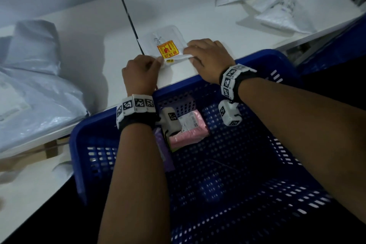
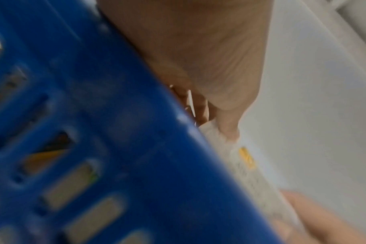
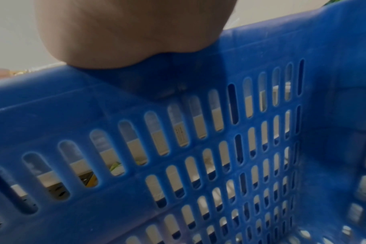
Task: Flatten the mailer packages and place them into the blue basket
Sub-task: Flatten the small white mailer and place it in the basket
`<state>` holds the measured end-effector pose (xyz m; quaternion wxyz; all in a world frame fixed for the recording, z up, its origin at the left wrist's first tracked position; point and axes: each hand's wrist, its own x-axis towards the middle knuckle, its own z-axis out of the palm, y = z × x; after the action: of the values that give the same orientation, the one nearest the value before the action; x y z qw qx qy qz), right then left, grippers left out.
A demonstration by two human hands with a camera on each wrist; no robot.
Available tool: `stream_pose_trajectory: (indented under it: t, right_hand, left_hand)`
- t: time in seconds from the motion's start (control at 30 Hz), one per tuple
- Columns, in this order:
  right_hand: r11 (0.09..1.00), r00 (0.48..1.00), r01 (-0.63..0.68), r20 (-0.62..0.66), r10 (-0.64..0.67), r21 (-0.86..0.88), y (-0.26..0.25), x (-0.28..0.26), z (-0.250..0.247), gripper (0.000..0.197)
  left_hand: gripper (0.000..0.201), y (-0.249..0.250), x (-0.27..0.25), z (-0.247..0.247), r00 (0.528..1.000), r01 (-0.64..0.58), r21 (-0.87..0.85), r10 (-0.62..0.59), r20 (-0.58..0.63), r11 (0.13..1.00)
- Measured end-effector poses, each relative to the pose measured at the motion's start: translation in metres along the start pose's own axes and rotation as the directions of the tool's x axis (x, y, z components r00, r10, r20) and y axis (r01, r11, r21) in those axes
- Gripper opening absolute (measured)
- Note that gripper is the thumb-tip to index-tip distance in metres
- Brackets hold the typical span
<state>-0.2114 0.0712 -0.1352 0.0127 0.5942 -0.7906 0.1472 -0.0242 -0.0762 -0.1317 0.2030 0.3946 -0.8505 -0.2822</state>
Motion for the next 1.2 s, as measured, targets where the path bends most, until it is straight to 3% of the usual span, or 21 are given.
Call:
stream_pose_trajectory:
  t: [0.37, 0.5, 0.63, 0.7, 0.8, 0.9, 1.0, 1.1, 1.2]
  right_hand:
    - [1.0, 0.999, -0.024, 0.025, 0.024, 0.011, -0.007, -0.001, -0.006, 0.038]
    - [0.968, 0.987, -0.154, -0.01, 0.16, 0.199, -0.006, 0.005, -0.009, 0.029]
    - [0.869, 0.959, -0.258, 0.002, 0.284, 0.421, -0.004, 0.011, -0.012, 0.023]
    - [0.822, 0.944, -0.308, 0.044, 0.328, 0.48, -0.002, 0.014, -0.011, 0.023]
    - [0.772, 0.919, -0.376, 0.1, 0.381, 0.514, 0.0, 0.018, -0.009, 0.029]
    - [0.749, 0.916, -0.386, 0.125, 0.382, 0.538, 0.0, 0.017, -0.008, 0.031]
    - [0.75, 0.92, -0.37, 0.108, 0.376, 0.548, -0.002, 0.016, -0.01, 0.03]
    - [0.729, 0.911, -0.391, 0.123, 0.394, 0.562, -0.003, 0.015, -0.01, 0.029]
    - [0.622, 0.878, -0.438, 0.162, 0.45, 0.649, -0.004, 0.013, -0.012, 0.034]
  left_hand:
    - [0.037, 0.003, 0.0, -0.001, 0.994, 0.091, -0.095, -0.085, 0.066, 0.991]
    - [0.043, 0.009, -0.006, -0.004, 0.997, 0.024, -0.017, -0.023, 0.069, 1.0]
    - [0.061, 0.022, -0.008, 0.002, 0.996, 0.019, -0.034, -0.016, 0.088, 0.999]
    - [0.07, 0.028, -0.013, 0.009, 0.999, -0.01, -0.064, 0.012, 0.034, 0.998]
    - [0.075, 0.031, -0.02, 0.014, 0.977, -0.094, -0.151, 0.061, -0.205, 0.984]
    - [0.051, 0.027, -0.02, 0.018, 0.954, -0.153, -0.188, 0.096, -0.282, 0.97]
    - [0.021, 0.03, -0.019, 0.018, 0.984, -0.133, -0.272, 0.093, -0.155, 0.953]
    - [0.012, 0.036, -0.019, 0.017, 0.999, -0.046, -0.277, 0.038, -0.035, 0.96]
    - [0.014, 0.031, -0.015, 0.016, 0.993, 0.008, -0.358, -0.049, -0.103, 0.934]
